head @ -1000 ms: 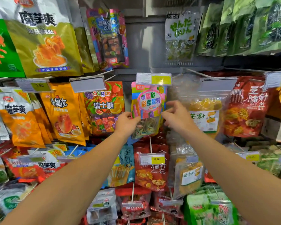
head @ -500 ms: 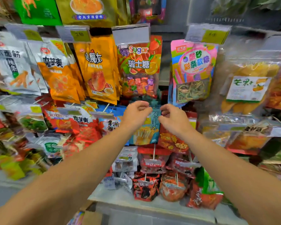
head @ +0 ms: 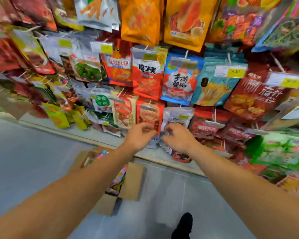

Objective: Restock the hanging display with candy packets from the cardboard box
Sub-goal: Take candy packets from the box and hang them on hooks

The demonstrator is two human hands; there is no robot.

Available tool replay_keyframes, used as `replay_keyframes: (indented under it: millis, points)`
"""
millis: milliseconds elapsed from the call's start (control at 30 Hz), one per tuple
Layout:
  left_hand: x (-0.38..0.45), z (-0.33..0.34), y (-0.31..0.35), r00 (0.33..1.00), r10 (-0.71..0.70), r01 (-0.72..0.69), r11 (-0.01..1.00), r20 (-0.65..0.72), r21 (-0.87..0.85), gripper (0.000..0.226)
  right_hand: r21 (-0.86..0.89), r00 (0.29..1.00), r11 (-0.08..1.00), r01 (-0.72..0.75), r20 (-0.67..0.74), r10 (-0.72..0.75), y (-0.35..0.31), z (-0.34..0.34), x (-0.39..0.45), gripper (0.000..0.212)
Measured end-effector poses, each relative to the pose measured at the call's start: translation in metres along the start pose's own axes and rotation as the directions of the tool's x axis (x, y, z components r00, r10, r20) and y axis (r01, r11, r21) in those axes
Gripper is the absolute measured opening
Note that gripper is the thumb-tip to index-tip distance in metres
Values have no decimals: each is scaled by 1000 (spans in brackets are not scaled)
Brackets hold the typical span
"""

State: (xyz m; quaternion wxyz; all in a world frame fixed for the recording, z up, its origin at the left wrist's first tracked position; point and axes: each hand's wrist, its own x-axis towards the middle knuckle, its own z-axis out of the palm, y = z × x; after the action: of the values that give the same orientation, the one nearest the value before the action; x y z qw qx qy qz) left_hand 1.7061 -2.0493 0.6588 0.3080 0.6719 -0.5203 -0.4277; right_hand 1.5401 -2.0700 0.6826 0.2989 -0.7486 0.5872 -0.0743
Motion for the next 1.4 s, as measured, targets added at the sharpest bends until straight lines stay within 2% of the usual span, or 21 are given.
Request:
replay_keyframes:
  millis: [167,267,300,467,500,600,800,1033,1133,1200,1300,1400]
  points:
    - [-35,-47,-91,988,-151,152,988,-38,27,40,-32,985,999,-1,172,7,-41,92,3,39]
    - [-48,-72,-133,963,-268,269,962,-25,45,14,-49,961,999,-1,275,14,-54,134,11,40]
    - [-50,-77,-142,959,-281,282,958,-24,58,15,-59,955,998,-4,295,22,-55,142,13,39]
    - [-42,-106,-202,898,-439,439,887,-39,142,60,-35,918,998,-52,392,62,-53,190,34,34]
    - [-34,-109,-215,884,-466,468,873,-45,137,61,-34,906,997,-64,418,73,-50,202,43,35]
    - [-13,-113,-241,858,-508,513,844,-69,155,45,-58,872,995,-84,480,102,-43,225,66,37]
    - [40,-122,-294,785,-613,617,787,-89,15,38,-91,809,989,-113,570,145,-28,270,127,44]
    - [91,-138,-365,695,-718,714,684,36,-147,27,-137,752,980,-147,628,201,-34,334,191,48]
    - [117,-145,-410,642,-765,756,617,61,-221,26,-139,754,976,-170,619,219,-38,375,217,46]
    - [130,-147,-436,594,-800,779,547,84,-306,12,-130,749,965,-228,610,259,-39,402,229,47]
    - [153,-148,-476,547,-825,795,458,144,-398,4,-123,738,946,-299,598,311,-35,449,249,51]
    - [179,-138,-526,529,-829,804,421,182,-421,21,-94,728,934,-345,601,330,-23,500,271,57]
